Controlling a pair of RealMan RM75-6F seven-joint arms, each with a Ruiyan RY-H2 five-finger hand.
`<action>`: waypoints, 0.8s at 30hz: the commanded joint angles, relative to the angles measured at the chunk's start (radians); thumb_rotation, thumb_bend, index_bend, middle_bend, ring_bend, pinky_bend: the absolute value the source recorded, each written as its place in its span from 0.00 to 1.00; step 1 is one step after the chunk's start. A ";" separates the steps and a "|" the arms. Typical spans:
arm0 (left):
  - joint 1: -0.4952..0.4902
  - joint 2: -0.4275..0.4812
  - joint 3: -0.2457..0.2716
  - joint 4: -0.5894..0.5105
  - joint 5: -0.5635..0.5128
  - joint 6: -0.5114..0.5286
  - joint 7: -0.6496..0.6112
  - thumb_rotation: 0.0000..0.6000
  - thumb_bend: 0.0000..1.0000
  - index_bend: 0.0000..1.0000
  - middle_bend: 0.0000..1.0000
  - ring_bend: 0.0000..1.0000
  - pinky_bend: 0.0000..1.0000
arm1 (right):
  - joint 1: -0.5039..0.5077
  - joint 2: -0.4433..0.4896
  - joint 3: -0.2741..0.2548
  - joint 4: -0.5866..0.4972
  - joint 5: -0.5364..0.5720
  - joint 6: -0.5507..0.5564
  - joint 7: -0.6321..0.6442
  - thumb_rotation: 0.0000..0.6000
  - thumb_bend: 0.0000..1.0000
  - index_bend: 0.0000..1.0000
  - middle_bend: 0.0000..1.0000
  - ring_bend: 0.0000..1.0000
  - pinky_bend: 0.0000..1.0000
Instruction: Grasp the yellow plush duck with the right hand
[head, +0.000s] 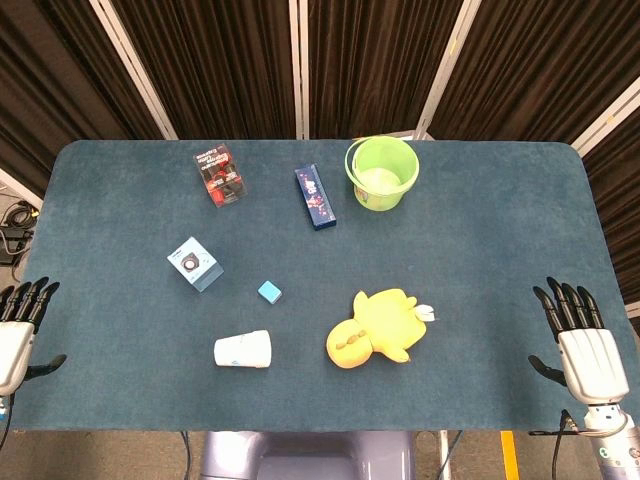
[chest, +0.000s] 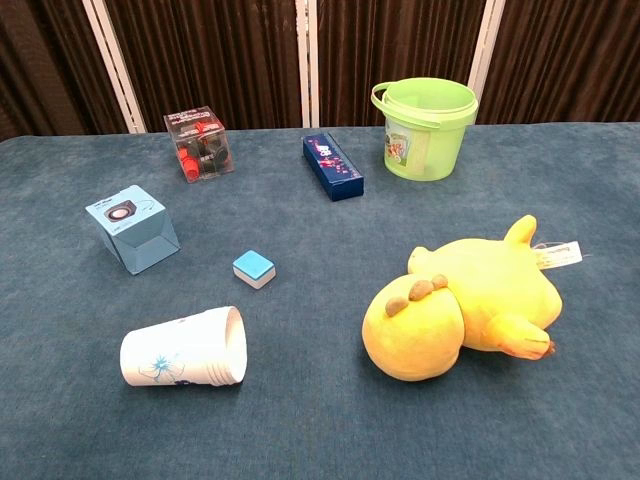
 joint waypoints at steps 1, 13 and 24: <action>0.000 0.001 0.000 -0.002 -0.002 -0.001 0.001 1.00 0.12 0.00 0.00 0.00 0.00 | 0.003 0.000 -0.002 0.001 -0.002 -0.005 -0.001 1.00 0.14 0.00 0.00 0.00 0.00; -0.001 0.007 -0.002 -0.012 -0.007 0.001 0.009 1.00 0.13 0.00 0.00 0.00 0.00 | 0.008 -0.007 -0.005 0.018 -0.018 -0.001 0.015 1.00 0.14 0.00 0.00 0.00 0.00; 0.003 0.009 0.000 -0.015 -0.003 0.008 0.010 1.00 0.13 0.00 0.00 0.00 0.00 | 0.012 -0.017 -0.018 0.034 -0.038 -0.004 0.019 1.00 0.14 0.00 0.00 0.00 0.00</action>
